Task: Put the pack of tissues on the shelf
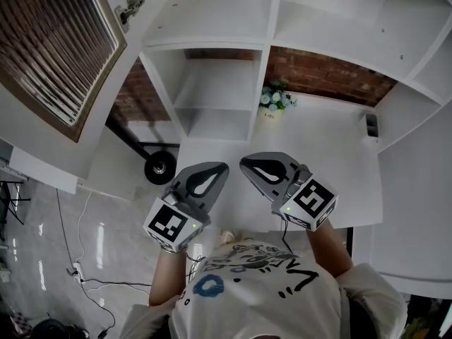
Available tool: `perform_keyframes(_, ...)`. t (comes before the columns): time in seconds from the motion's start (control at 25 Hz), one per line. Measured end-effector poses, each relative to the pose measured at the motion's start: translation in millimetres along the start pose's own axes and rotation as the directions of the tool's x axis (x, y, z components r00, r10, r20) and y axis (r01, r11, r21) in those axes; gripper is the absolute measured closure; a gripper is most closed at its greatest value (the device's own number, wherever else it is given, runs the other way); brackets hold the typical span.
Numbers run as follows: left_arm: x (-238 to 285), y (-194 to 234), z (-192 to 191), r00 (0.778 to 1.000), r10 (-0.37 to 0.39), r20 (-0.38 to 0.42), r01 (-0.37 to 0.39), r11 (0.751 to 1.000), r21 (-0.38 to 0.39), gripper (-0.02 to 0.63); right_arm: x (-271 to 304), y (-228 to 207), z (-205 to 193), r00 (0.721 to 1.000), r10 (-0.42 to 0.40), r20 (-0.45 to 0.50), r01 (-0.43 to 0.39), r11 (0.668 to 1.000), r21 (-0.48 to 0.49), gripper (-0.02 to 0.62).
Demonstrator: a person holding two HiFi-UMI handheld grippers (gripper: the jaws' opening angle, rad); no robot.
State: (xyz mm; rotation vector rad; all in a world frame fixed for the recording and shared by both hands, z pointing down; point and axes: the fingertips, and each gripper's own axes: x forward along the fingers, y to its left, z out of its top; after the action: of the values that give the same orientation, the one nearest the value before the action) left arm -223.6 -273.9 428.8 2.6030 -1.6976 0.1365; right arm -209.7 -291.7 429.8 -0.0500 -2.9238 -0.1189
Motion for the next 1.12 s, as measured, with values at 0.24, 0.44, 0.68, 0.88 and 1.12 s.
perform_keyframes(0.24, 0, -2, -9, 1.000, -0.004, 0.007, 0.004, 1.000, -0.006, 0.588, 0, 9, -16, 0.999, 0.034, -0.008, -0.034, 0.999, 0.032, 0.565)
perform_keyframes(0.44, -2, -2, -19, 1.000, -0.001, 0.008, 0.001, 0.999, -0.032, 0.591, 0, 11, -31, 0.999, 0.023, -0.029, -0.021, 0.999, 0.048, 0.569)
perform_keyframes(0.68, -2, -4, -23, 1.000, -0.002, 0.002, 0.002, 0.999, -0.042, 0.591, -3, 10, -36, 0.999, 0.003, -0.035, -0.001, 0.998, 0.057, 0.569)
perform_keyframes(0.88, 1, -5, -22, 1.000, -0.001, -0.009, 0.001, 1.000, -0.016, 0.591, -6, 7, -37, 0.999, -0.004, -0.031, 0.008, 0.995, 0.104, 0.569)
perform_keyframes(1.12, 3, -8, -21, 1.000, -0.011, -0.009, 0.011, 1.000, -0.021, 0.591, -8, 4, -37, 1.000, -0.014, -0.017, 0.016, 0.991, 0.135, 0.571)
